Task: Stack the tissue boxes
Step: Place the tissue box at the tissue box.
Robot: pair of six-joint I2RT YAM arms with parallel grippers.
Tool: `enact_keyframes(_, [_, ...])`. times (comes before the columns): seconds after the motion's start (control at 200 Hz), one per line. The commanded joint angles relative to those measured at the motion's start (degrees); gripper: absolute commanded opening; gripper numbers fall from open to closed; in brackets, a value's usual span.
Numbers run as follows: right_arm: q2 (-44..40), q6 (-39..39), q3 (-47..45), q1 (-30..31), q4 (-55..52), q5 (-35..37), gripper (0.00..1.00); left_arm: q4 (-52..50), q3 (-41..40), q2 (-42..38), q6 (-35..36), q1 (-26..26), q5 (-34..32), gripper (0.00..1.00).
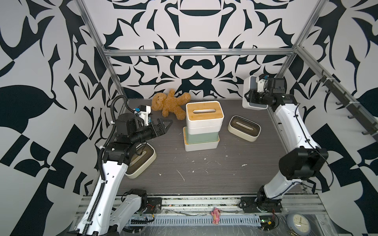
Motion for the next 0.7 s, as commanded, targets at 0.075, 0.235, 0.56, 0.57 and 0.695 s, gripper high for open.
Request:
enact_keyframes(0.075, [-16.94, -4.07, -11.83, 7.68, 6.52, -2.43, 0.2, -0.45, 6.79, 3.23, -2.58, 0.12, 8.28, 0.99])
enact_keyframes(0.235, [-25.56, -7.18, -14.05, 12.2, 0.24, -3.0, 0.19, -3.34, 13.38, 6.45, -0.48, -2.31, 10.17, 0.99])
enact_keyframes(0.56, [-34.8, -15.54, -12.51, 18.4, -12.21, -8.81, 0.19, -14.13, 27.84, 13.56, 7.45, -15.38, 2.03, 0.99])
enact_keyframes(0.57, [-35.19, -15.92, -12.58, 18.57, -12.25, -8.9, 0.19, -14.33, 28.11, 13.86, 7.5, -15.75, 1.64, 0.99])
enact_keyframes(0.695, [-37.66, -19.48, -13.95, 20.1, -12.57, -10.01, 0.19, -15.31, 31.34, 16.75, 7.36, -19.95, -0.38, 0.99])
